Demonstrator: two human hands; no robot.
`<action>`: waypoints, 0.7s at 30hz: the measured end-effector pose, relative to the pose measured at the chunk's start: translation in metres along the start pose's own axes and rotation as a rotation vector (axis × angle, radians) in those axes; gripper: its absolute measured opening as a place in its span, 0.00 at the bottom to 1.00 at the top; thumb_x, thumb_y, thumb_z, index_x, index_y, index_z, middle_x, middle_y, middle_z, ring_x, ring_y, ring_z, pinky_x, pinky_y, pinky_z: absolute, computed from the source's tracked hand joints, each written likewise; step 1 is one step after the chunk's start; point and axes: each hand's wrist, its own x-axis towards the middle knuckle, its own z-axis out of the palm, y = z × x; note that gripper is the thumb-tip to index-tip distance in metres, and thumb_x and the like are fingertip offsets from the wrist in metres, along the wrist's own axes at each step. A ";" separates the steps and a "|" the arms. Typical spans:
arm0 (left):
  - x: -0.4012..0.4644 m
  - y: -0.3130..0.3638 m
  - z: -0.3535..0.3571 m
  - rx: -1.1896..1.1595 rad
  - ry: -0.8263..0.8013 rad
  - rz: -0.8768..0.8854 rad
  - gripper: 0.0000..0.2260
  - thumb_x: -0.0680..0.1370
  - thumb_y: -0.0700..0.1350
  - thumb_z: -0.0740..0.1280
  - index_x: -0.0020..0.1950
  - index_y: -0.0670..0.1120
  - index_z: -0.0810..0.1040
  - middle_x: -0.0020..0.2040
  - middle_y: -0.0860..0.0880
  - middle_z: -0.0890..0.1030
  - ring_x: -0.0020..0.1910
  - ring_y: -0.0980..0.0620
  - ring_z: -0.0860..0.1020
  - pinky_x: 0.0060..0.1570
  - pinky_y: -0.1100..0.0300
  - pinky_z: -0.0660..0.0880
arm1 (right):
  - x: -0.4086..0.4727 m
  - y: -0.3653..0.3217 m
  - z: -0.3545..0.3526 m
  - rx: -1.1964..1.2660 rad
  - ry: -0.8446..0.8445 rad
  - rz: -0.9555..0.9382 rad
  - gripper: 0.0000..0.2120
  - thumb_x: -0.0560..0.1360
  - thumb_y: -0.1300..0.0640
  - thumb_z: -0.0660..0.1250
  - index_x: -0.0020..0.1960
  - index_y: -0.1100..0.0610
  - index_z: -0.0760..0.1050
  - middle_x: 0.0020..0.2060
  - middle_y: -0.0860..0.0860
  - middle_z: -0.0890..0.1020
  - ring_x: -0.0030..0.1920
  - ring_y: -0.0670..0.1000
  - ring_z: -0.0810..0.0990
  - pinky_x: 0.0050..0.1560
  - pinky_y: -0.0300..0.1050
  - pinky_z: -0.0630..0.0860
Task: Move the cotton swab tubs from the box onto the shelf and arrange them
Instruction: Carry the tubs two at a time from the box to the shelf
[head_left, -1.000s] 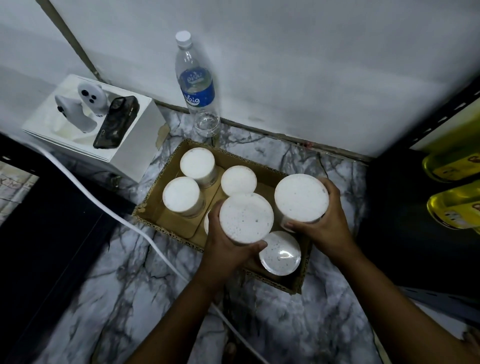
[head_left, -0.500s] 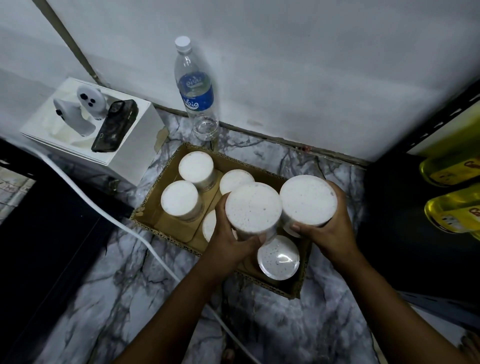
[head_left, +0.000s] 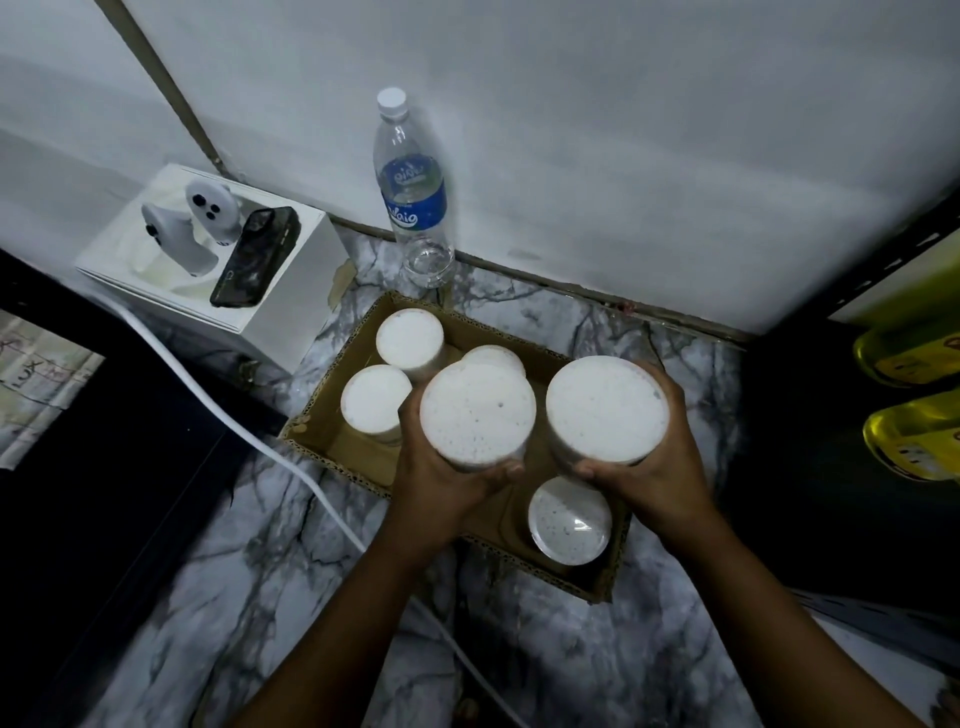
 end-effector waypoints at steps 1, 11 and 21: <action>-0.001 0.001 -0.001 0.002 0.016 -0.001 0.44 0.57 0.49 0.81 0.67 0.53 0.60 0.61 0.66 0.71 0.63 0.68 0.70 0.54 0.73 0.72 | 0.000 -0.003 0.002 0.001 0.001 -0.007 0.46 0.48 0.45 0.78 0.63 0.40 0.62 0.62 0.40 0.71 0.60 0.31 0.70 0.54 0.26 0.71; -0.008 0.030 -0.029 0.000 0.080 0.018 0.49 0.57 0.52 0.80 0.72 0.49 0.59 0.69 0.51 0.70 0.68 0.55 0.70 0.59 0.64 0.75 | -0.004 -0.037 0.021 -0.033 -0.034 -0.062 0.45 0.49 0.43 0.79 0.61 0.31 0.61 0.62 0.34 0.69 0.63 0.33 0.69 0.60 0.32 0.71; -0.031 0.089 -0.068 -0.003 0.184 0.089 0.49 0.54 0.55 0.81 0.70 0.51 0.62 0.67 0.53 0.71 0.67 0.55 0.71 0.59 0.65 0.73 | -0.015 -0.106 0.043 -0.024 -0.086 -0.163 0.46 0.51 0.44 0.79 0.65 0.41 0.61 0.63 0.38 0.70 0.62 0.32 0.69 0.58 0.23 0.67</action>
